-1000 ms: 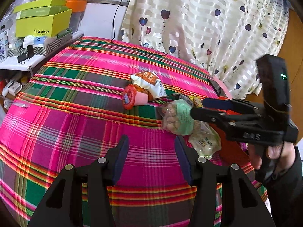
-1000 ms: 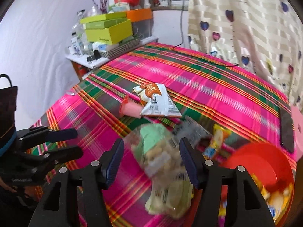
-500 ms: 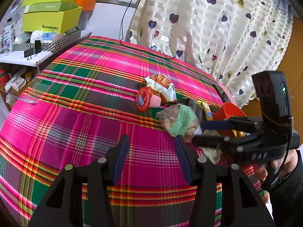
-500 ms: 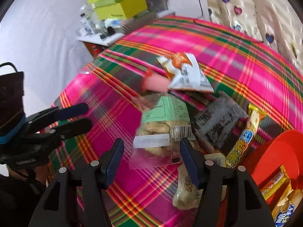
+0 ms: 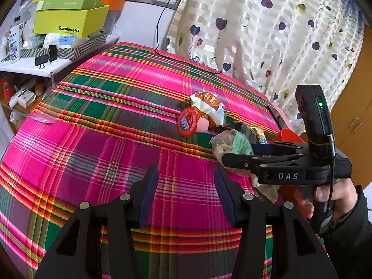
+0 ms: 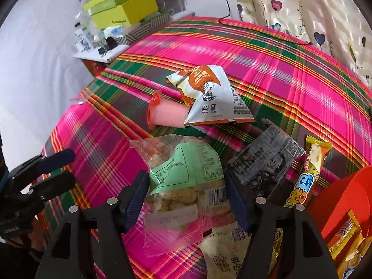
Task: Organize snacks
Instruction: 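Grasp the clear peanut bag with green label using the right gripper, then grasp the pink cup with red lid with the left gripper while the right holds the peanut bag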
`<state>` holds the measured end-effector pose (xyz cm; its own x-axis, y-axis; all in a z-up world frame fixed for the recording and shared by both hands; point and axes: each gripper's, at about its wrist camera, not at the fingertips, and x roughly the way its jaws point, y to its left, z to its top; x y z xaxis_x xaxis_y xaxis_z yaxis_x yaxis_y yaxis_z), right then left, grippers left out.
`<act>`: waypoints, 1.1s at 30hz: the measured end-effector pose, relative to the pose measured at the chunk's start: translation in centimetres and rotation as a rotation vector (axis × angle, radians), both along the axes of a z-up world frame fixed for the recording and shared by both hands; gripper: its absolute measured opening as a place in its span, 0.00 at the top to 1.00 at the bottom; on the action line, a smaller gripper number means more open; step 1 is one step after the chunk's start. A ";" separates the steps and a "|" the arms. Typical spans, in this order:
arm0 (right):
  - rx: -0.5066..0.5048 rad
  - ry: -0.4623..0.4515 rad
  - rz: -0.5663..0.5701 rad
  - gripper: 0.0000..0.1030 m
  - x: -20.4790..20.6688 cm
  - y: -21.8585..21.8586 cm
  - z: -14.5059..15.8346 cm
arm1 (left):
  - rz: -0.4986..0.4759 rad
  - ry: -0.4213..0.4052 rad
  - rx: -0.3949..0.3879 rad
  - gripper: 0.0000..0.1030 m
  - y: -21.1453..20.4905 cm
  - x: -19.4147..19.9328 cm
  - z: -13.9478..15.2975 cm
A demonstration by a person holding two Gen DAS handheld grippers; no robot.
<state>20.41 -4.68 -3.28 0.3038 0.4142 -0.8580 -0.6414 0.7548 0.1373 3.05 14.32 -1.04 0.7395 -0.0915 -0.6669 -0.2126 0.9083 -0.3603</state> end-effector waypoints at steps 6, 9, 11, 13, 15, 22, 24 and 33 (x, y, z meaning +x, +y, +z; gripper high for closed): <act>-0.012 -0.049 -0.001 0.45 -1.2 0.2 0.1 | -0.008 0.001 0.008 0.50 -0.3 0.4 0.2; -0.002 -0.065 -0.010 0.47 -1.8 -0.1 0.3 | -0.011 -0.001 0.015 0.51 -0.5 0.7 0.3; 0.025 -0.076 -0.019 0.47 -2.3 -0.6 0.9 | -0.014 0.000 0.020 0.51 -0.6 0.9 0.4; 0.052 -0.087 -0.027 0.47 -2.7 -1.2 1.7 | -0.020 0.003 0.027 0.51 -0.8 1.3 0.4; 0.082 -0.101 -0.044 0.47 -3.0 -2.0 2.6 | -0.027 0.009 0.037 0.51 -0.9 2.0 0.4; 0.141 -0.139 -0.088 0.47 -3.9 -4.5 4.8 | -0.055 0.028 0.072 0.51 -1.0 5.2 -0.1; 0.151 -0.142 -0.092 0.47 -4.1 -5.0 5.1 | -0.065 0.028 0.082 0.51 -0.7 6.6 -0.3; 0.177 -0.150 -0.101 0.47 -4.4 -6.1 6.0 | -0.186 0.033 0.117 0.46 0.3 12.1 -1.9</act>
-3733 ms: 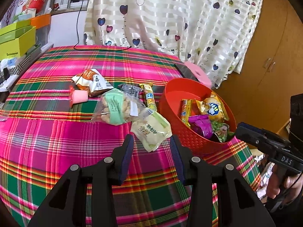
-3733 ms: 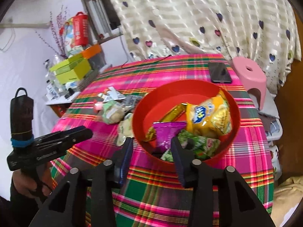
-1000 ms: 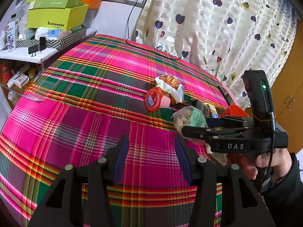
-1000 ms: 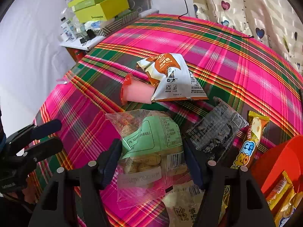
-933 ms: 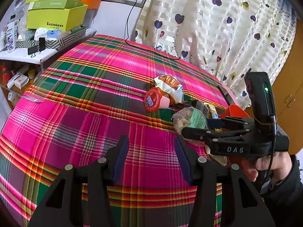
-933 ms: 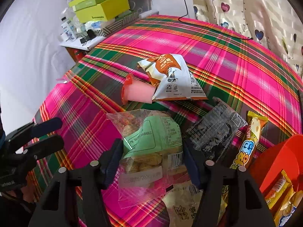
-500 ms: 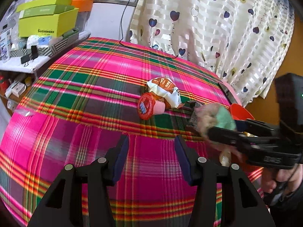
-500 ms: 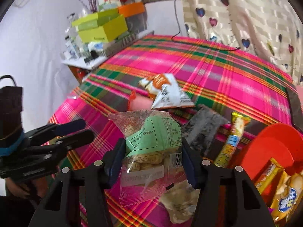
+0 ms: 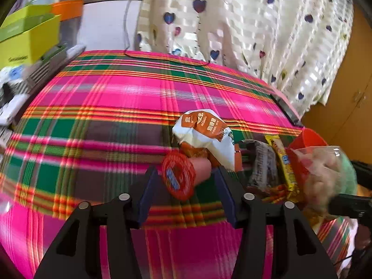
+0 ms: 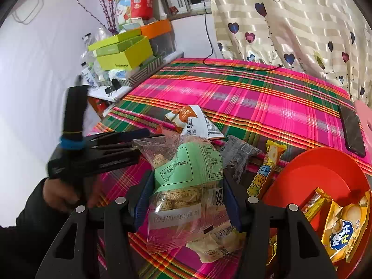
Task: Organize snacks
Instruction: 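Grasp the pink cup with red lid with the left gripper while the right holds the peanut bag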
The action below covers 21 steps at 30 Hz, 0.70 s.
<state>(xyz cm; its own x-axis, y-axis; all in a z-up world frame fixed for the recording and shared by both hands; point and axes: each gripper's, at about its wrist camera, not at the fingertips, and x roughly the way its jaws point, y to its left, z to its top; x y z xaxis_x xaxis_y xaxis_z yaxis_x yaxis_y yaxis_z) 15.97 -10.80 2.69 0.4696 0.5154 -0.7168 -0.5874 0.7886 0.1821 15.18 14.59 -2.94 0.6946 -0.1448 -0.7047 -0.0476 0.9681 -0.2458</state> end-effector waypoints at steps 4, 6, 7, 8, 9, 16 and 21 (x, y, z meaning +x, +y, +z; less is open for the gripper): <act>0.000 0.002 0.001 0.47 0.1 -0.1 0.0 | -0.049 0.013 0.010 0.44 -0.3 1.2 -0.8; -0.002 0.004 0.002 0.47 0.1 0.0 -0.1 | -0.053 0.021 0.010 0.44 -0.3 1.5 -1.1; -0.002 0.004 0.003 0.47 0.1 0.0 0.0 | -0.052 0.030 0.007 0.44 -0.3 1.6 -1.3; -0.003 0.005 0.004 0.47 0.1 0.1 -0.1 | -0.055 0.030 0.005 0.44 -0.3 1.5 -1.3; -0.003 0.005 0.005 0.47 0.1 0.1 -0.2 | -0.063 0.029 0.001 0.44 -0.5 1.3 -1.2; 0.001 0.008 0.005 0.46 0.1 0.1 -0.2 | -0.188 -0.020 -0.028 0.44 -2.5 -0.3 0.3; 0.002 0.008 0.005 0.46 0.1 0.1 -0.2 | -0.215 -0.008 0.025 0.44 -3.2 0.4 -0.2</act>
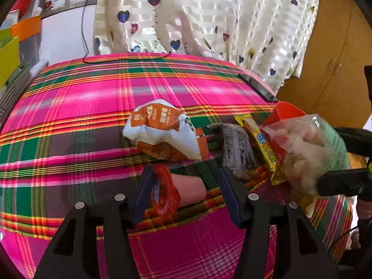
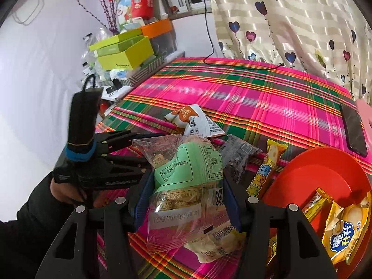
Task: Organize snacks
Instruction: 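Grasp the pink cup with red lid with the left gripper while the right holds the peanut bag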
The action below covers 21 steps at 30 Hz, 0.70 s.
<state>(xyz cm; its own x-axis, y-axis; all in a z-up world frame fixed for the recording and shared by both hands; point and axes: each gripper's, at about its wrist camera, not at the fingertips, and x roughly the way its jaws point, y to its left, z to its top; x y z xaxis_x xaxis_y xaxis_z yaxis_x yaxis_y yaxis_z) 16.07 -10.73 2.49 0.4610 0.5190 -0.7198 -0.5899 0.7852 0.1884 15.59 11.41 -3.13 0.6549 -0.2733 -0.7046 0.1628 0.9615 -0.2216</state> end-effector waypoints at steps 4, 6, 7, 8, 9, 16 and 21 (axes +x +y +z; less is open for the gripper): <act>0.002 0.001 0.000 0.46 0.0 0.0 0.0 | 0.011 0.024 0.009 0.44 0.1 0.1 -0.8; 0.003 0.001 0.001 0.46 -0.1 0.0 0.0 | 0.027 0.033 0.019 0.44 -0.1 0.1 -1.0; 0.002 0.000 0.002 0.46 -0.1 0.0 0.0 | 0.037 0.036 0.030 0.44 -0.2 0.1 -1.1; 0.002 0.000 0.002 0.46 -0.1 0.0 0.0 | 0.051 0.044 0.047 0.44 -0.4 0.1 -1.4; 0.002 0.000 0.001 0.46 -0.1 0.0 0.0 | 0.061 0.050 0.064 0.44 -0.6 0.2 -1.6; 0.000 0.000 -0.001 0.46 -0.2 -0.1 0.0 | 0.104 0.062 0.200 0.44 -1.9 0.4 -1.9; 0.002 -0.003 -0.006 0.46 -0.4 -0.3 0.1 | 0.132 0.064 0.226 0.52 -1.9 -0.1 -1.9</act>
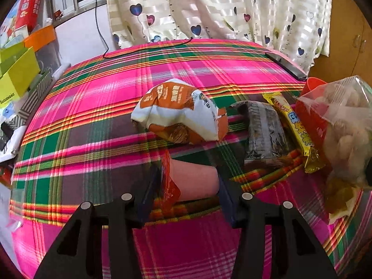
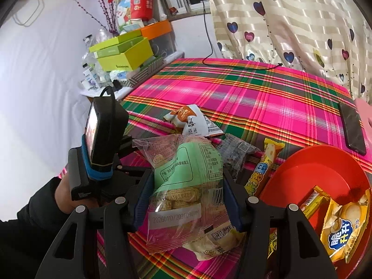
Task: Organize snacks
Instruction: 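Grasp the pink cup with red lid with the left gripper while the right holds the peanut bag, then carry the peanut bag and pink cup toward the red basket with both grippers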
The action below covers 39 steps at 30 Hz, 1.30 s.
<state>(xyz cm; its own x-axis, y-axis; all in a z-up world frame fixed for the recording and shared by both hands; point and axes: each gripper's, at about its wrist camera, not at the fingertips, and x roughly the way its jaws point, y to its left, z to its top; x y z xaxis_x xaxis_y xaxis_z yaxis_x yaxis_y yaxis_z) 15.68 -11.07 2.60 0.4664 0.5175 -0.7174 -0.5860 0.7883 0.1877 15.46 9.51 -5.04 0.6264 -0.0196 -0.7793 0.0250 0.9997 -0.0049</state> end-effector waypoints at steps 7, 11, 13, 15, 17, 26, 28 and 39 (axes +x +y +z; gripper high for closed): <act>0.011 -0.008 -0.010 0.46 -0.5 -0.4 0.3 | 0.063 -0.034 -0.037 0.59 0.6 -2.6 1.3; 0.016 -0.018 -0.017 0.46 -1.1 -0.6 0.6 | 0.097 -0.065 -0.068 0.59 0.6 -4.6 2.6; 0.019 -0.024 -0.019 0.46 -1.4 -0.9 0.7 | 0.108 -0.077 -0.077 0.59 0.3 -5.4 3.2; 0.024 -0.030 -0.022 0.46 -1.9 -1.1 0.9 | 0.113 -0.095 -0.093 0.59 0.0 -6.4 3.9; 0.030 -0.038 -0.026 0.46 -2.5 -1.3 1.2 | 0.121 -0.113 -0.107 0.59 -0.4 -7.3 4.6; 0.052 -0.074 -0.029 0.46 -4.8 -2.1 2.5 | 0.119 -0.176 -0.144 0.59 -2.1 -10.7 7.4; 0.056 -0.080 -0.028 0.46 -5.2 -2.4 2.8 | 0.112 -0.188 -0.142 0.59 -2.7 -11.1 8.0; 0.071 -0.099 -0.053 0.46 -6.6 -4.1 3.5 | 0.075 -0.217 -0.140 0.59 -5.6 -12.0 9.6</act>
<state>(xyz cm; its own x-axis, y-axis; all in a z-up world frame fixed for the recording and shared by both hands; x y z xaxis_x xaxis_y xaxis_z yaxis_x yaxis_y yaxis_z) 9.09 -15.18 6.05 0.5607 0.5384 -0.6291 -0.5626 0.8052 0.1876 3.48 3.92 4.55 0.7820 -0.0649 -0.6199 -0.0339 0.9887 -0.1463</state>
